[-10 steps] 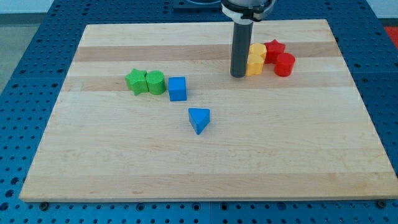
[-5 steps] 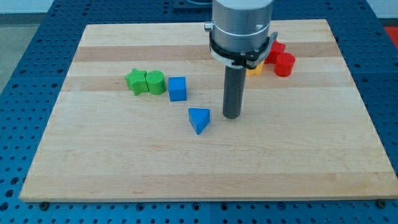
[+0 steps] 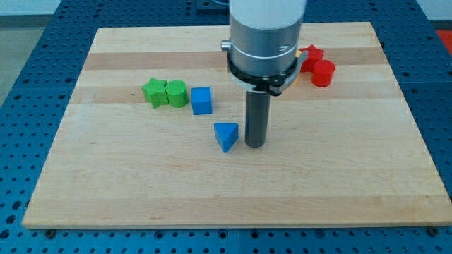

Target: Move the blue cube to the top left corner

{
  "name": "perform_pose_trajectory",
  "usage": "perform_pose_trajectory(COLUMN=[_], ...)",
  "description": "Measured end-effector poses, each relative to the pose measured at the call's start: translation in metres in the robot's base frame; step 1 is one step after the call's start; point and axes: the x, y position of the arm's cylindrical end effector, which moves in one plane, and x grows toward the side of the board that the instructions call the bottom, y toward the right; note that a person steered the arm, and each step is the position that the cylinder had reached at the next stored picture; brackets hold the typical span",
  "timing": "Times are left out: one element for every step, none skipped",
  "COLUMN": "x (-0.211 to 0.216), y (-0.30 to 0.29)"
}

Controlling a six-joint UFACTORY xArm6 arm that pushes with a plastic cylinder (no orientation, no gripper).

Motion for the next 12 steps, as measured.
perform_pose_trajectory(x=[-0.004,-0.014,-0.051,-0.093,-0.120,-0.125,-0.126,-0.124,-0.143,-0.163,-0.170,-0.171], y=[-0.023,-0.049,-0.065,-0.083,-0.094,-0.108,-0.124,-0.101,-0.100,-0.127,-0.165,-0.205])
